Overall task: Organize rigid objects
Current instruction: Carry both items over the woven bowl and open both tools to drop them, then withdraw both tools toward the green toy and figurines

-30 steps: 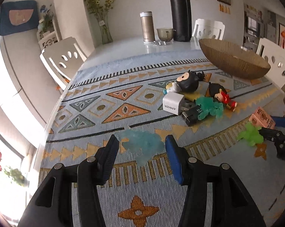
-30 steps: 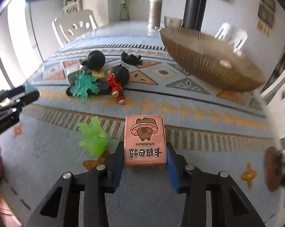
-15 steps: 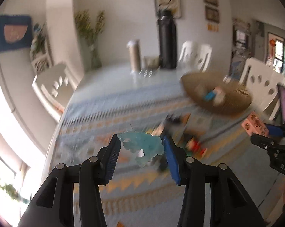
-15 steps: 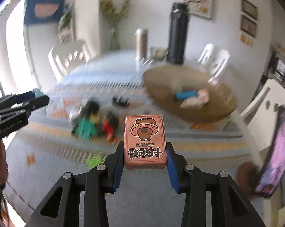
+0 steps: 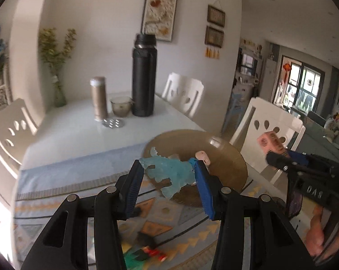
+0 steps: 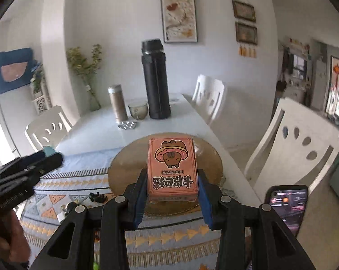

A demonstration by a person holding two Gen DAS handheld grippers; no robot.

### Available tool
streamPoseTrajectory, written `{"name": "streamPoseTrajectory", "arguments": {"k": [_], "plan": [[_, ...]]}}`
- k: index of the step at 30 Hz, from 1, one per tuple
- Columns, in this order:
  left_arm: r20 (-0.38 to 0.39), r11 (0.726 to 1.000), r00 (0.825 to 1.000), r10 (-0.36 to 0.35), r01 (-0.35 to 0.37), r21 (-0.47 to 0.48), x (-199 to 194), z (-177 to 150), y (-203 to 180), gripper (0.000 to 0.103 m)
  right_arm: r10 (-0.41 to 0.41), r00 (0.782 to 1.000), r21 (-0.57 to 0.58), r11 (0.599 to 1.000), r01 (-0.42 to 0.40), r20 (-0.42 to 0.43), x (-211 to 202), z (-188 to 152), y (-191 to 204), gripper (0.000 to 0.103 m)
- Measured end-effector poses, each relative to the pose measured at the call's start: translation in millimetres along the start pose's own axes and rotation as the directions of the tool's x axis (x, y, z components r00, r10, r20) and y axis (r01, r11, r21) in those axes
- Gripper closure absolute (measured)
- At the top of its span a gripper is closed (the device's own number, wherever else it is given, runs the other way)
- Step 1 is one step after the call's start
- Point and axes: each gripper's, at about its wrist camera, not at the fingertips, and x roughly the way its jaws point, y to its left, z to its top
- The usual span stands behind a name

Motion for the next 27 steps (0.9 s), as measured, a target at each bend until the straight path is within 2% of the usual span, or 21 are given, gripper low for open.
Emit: {"name": "streamPoseTrajectory", "arguments": {"k": [6,12,13,14,15,16,18,22,24,27], "plan": [[-0.145,1.0,0.989,-0.023,0.025,0.01,73.3,-16.2,-14.5,0.059,-0.017,0.989,0.04,0.999,0.023,-0.148,57.1,-7.9,-2.5,0.063],[-0.197,0.999,0.98,-0.014,0.022,0.04,96.6,-26.9,-23.6,0.057,-0.047,0.976,0.052,0.997,0.06,-0.213,86.9,-19.3,-6.1,0.063],[-0.2,0.999,0.98,-0.01,0.019,0.043,97.1,-27.1,-24.7,0.053,-0.057,0.974,0.059,0.996,0.071,-0.218,89.3,-19.5,-7.4,0.063],[-0.201,0.999,0.979,-0.003,0.013,0.046,96.0,-27.1,-25.0,0.04,-0.066,0.974,0.058,0.995,0.081,-0.215,92.5,-18.3,-9.2,0.061],[-0.198,0.999,0.98,0.008,0.001,0.046,93.6,-26.3,-25.3,0.034,-0.082,0.973,0.046,0.994,0.094,-0.216,97.3,-17.2,-10.1,0.052],[-0.182,0.999,0.983,0.009,-0.001,0.044,86.6,-26.4,-24.7,0.034,-0.101,0.97,0.038,0.993,0.112,-0.222,99.9,-17.8,-10.8,0.049],[-0.151,0.999,0.988,0.007,-0.002,0.038,69.6,-24.7,-19.2,0.034,-0.119,0.97,0.039,0.991,0.13,-0.21,95.7,-16.1,-14.0,0.048],[-0.102,0.999,0.994,0.031,-0.029,0.017,36.1,-19.3,-3.0,0.033,-0.097,0.982,0.054,0.993,0.107,-0.163,70.4,-16.2,-12.9,0.047],[-0.064,0.999,0.997,0.041,-0.041,0.003,9.3,-21.1,7.9,0.032,-0.08,0.986,0.046,0.995,0.088,-0.148,57.8,-18.3,-6.3,0.043],[-0.007,0.994,0.994,0.107,-0.108,-0.022,-28.3,-26.0,21.5,0.03,-0.022,0.989,0.024,0.999,0.026,-0.144,39.9,-24.7,11.9,0.043]]}}
